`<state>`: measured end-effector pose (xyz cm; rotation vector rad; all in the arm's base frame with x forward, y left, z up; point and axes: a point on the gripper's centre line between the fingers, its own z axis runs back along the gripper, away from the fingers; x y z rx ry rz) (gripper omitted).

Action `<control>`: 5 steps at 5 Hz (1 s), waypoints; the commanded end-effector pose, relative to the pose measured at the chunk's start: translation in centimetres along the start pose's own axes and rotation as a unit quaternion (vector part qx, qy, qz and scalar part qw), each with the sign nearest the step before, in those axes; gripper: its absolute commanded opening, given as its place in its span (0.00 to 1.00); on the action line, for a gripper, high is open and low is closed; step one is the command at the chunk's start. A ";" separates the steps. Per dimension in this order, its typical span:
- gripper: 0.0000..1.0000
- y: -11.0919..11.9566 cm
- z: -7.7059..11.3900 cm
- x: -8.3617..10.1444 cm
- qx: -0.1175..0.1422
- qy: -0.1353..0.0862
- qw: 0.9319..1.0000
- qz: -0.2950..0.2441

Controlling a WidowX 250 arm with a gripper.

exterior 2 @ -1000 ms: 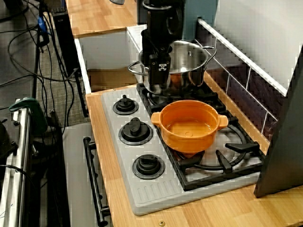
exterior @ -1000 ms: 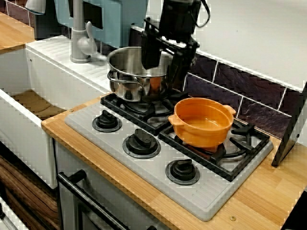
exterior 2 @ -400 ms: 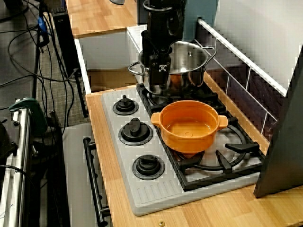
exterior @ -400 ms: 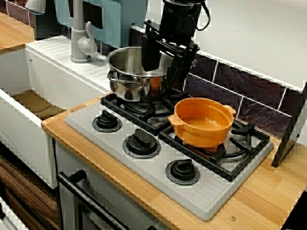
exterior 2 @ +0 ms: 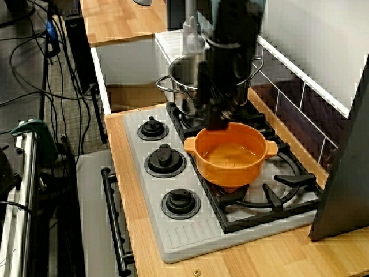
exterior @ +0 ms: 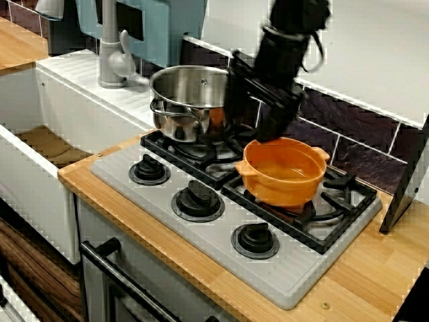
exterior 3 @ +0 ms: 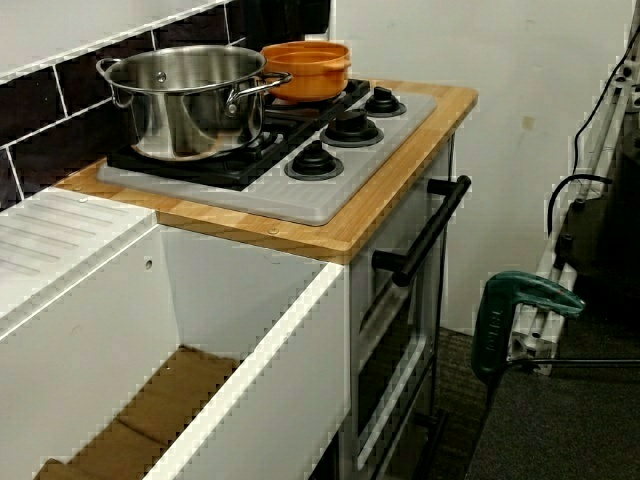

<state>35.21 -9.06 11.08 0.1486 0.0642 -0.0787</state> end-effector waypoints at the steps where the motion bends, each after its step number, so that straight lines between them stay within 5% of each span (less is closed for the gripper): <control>1: 1.00 0.0 0.0 1.8 0.003 -0.016 1.000 -0.001; 4: 1.00 1.5 -1.0 -1.1 -0.037 -0.047 0.998 -0.014; 5: 0.00 1.4 -0.8 -1.0 -0.050 -0.052 0.997 -0.026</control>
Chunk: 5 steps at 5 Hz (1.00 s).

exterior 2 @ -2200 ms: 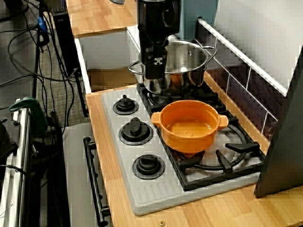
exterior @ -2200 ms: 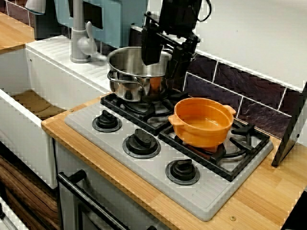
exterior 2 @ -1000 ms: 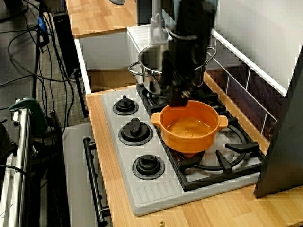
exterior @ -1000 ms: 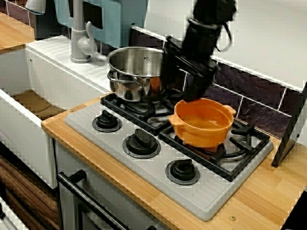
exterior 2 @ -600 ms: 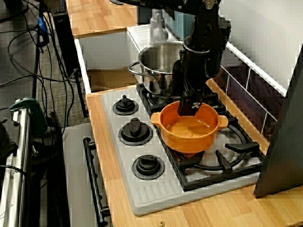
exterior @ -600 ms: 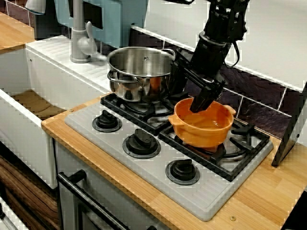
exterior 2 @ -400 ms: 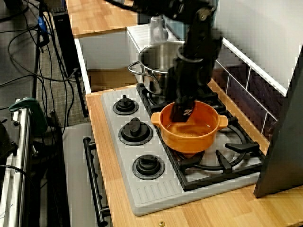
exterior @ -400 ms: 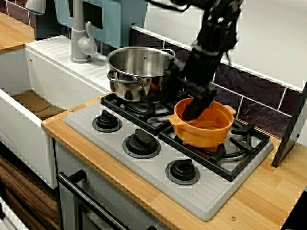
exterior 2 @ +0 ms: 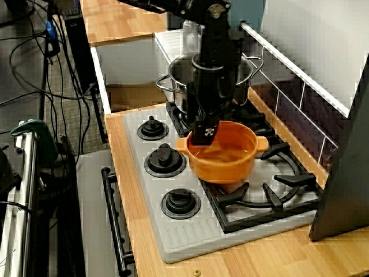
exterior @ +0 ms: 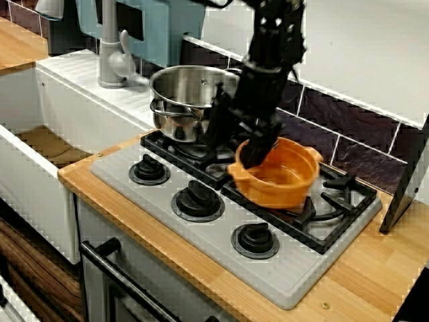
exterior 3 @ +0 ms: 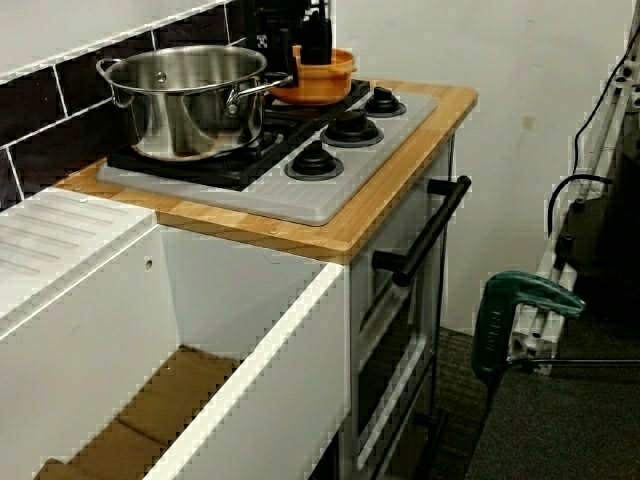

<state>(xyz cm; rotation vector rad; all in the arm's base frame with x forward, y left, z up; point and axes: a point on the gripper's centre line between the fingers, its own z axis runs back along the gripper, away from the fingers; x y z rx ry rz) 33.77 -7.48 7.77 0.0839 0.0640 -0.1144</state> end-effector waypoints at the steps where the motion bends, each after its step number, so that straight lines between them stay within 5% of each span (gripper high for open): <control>1: 0.00 0.0 2.4 0.3 -0.012 -0.045 0.999 0.001; 5: 0.00 0.4 3.4 0.1 -0.025 -0.054 0.998 0.012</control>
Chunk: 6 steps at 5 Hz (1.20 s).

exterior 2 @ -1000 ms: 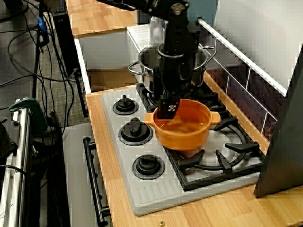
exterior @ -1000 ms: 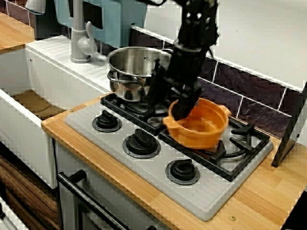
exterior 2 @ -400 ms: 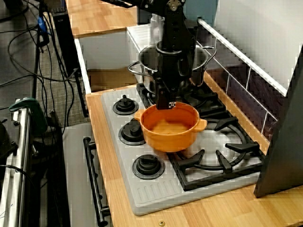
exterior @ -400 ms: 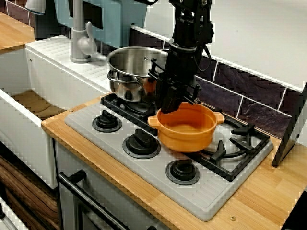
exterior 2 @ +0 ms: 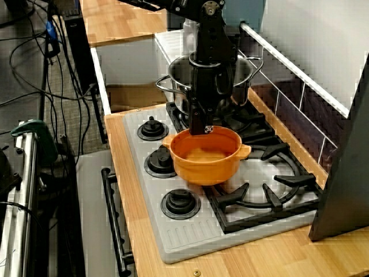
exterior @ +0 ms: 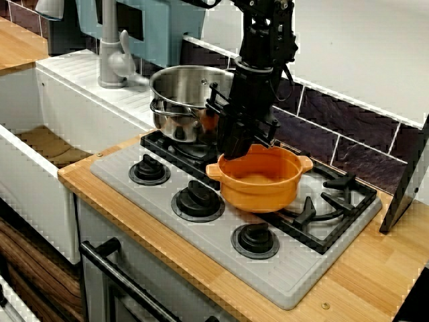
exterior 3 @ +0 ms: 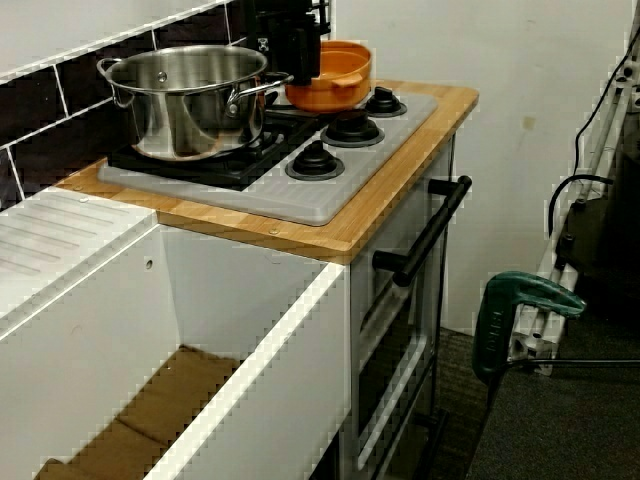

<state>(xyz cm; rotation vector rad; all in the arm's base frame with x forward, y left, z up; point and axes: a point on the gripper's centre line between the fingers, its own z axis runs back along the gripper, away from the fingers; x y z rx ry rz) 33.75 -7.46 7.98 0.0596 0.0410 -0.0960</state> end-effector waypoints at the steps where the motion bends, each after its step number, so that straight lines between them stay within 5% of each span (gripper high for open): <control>1: 0.00 0.7 5.9 0.4 -0.031 -0.048 0.998 -0.006; 2: 0.00 1.1 8.3 0.3 -0.044 -0.059 0.997 -0.011; 4: 0.00 1.1 10.0 0.9 -0.069 -0.056 0.996 -0.025; 6: 0.00 0.5 13.5 0.9 -0.071 -0.068 0.994 -0.044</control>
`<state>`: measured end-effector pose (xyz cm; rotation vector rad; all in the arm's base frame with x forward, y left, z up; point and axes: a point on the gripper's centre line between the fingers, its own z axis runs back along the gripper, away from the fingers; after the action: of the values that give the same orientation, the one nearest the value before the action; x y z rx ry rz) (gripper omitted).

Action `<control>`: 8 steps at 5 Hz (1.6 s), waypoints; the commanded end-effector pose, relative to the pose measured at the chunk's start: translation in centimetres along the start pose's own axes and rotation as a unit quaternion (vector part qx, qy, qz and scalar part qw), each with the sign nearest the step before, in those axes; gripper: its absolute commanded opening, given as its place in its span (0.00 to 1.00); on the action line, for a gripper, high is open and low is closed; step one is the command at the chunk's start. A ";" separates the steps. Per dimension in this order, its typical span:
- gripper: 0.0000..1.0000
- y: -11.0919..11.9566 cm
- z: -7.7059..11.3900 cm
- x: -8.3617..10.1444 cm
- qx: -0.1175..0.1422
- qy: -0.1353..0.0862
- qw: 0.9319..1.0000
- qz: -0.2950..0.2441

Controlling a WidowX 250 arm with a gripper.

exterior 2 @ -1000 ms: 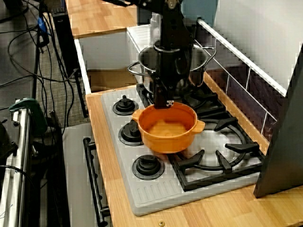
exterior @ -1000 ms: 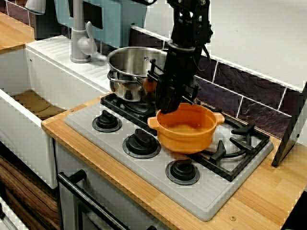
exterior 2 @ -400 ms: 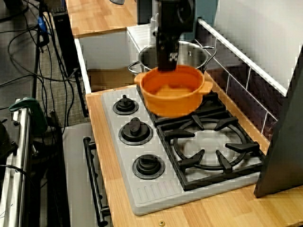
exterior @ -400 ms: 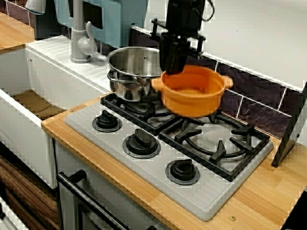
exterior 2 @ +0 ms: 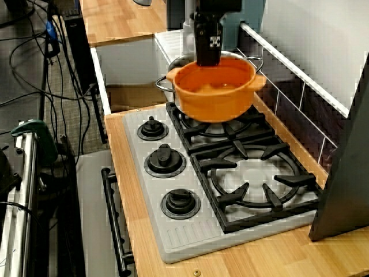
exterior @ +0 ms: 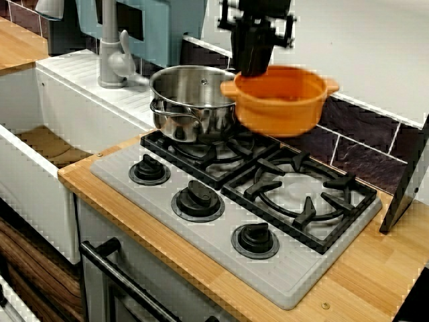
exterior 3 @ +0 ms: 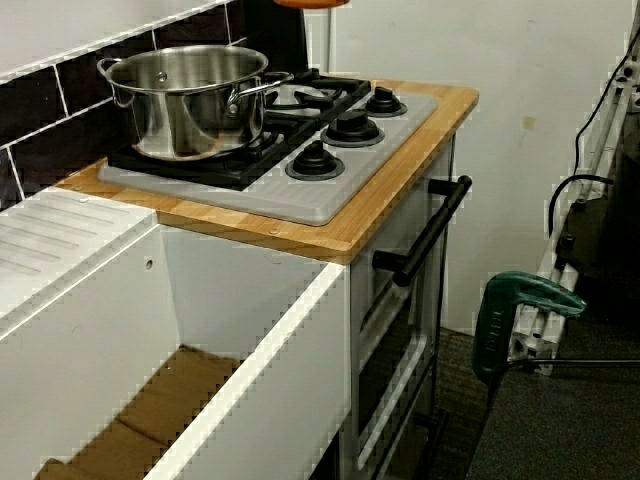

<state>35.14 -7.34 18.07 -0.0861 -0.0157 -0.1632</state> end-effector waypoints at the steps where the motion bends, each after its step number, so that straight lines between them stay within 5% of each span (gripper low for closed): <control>1: 0.00 -0.9 2.8 0.3 0.010 -0.033 0.999 -0.012; 4: 0.00 -0.7 -5.1 2.2 0.034 0.036 0.999 -0.003; 6: 0.00 -0.9 -6.4 2.4 0.040 0.051 0.998 -0.007; 7: 1.00 -1.0 -6.1 2.3 0.041 0.045 0.998 -0.011; 8: 1.00 -0.9 -6.2 2.1 0.041 0.042 0.998 -0.010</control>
<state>37.17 -8.95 9.91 0.0104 0.1273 -0.1826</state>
